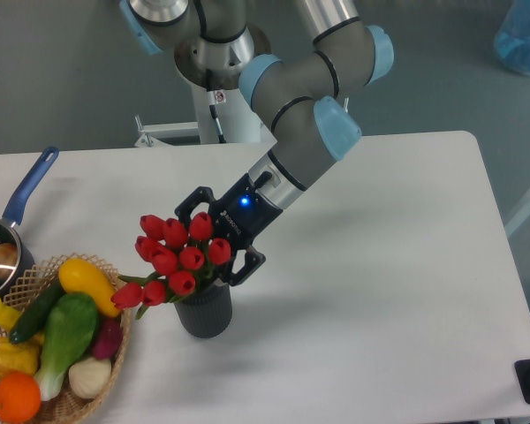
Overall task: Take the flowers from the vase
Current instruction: 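Close the gripper on the tulip stems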
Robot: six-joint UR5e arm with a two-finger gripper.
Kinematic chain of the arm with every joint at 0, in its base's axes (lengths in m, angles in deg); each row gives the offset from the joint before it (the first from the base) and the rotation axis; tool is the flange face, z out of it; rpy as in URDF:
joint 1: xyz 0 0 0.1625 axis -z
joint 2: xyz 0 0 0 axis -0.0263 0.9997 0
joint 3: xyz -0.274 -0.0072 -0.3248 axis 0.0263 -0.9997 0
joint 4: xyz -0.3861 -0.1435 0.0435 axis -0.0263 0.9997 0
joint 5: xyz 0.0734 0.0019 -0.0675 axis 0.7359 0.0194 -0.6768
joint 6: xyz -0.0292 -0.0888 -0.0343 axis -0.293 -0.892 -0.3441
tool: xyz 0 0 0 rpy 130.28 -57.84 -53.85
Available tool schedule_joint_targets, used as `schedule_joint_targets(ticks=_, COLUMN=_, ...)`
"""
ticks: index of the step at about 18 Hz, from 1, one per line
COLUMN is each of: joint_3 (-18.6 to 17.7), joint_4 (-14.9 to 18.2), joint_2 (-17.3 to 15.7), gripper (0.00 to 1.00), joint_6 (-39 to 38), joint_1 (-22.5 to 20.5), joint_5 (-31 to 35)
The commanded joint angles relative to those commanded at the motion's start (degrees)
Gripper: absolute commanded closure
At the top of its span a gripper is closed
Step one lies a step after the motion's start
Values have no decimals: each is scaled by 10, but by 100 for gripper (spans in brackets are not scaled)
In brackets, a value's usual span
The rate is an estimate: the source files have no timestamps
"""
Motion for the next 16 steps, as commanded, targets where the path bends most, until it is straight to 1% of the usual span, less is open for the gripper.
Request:
schedule_joint_targets(ticks=3, joint_3=0, joint_4=1, joint_2=-1, gripper=45, joint_6=-1, joint_1=-1, joint_5=-1)
schedule_joint_targets(ticks=4, joint_3=1, joint_4=1, joint_2=-1, gripper=47, joint_6=-1, joint_1=-2, joint_5=-1)
schedule_joint_targets(ticks=6, joint_3=2, joint_4=1, joint_2=-1, gripper=48, joint_6=-1, joint_1=-3, joint_5=-3)
schedule_joint_targets(ticks=8, joint_3=2, joint_4=1, joint_2=-1, gripper=52, joint_6=-1, joint_1=-4, joint_5=-7)
schedule_joint_targets(ticks=12, joint_3=2, joint_4=0, joint_2=-1, gripper=52, joint_6=-1, joint_1=-6, joint_5=-22)
schedule_joint_targets(ticks=13, joint_3=2, joint_4=0, joint_2=-1, gripper=54, joint_6=1, joint_1=-7, joint_5=-24)
schedule_joint_targets(ticks=16, joint_3=2, joint_4=-1, joint_2=-2, gripper=56, joint_6=3, joint_1=-11, joint_5=-27)
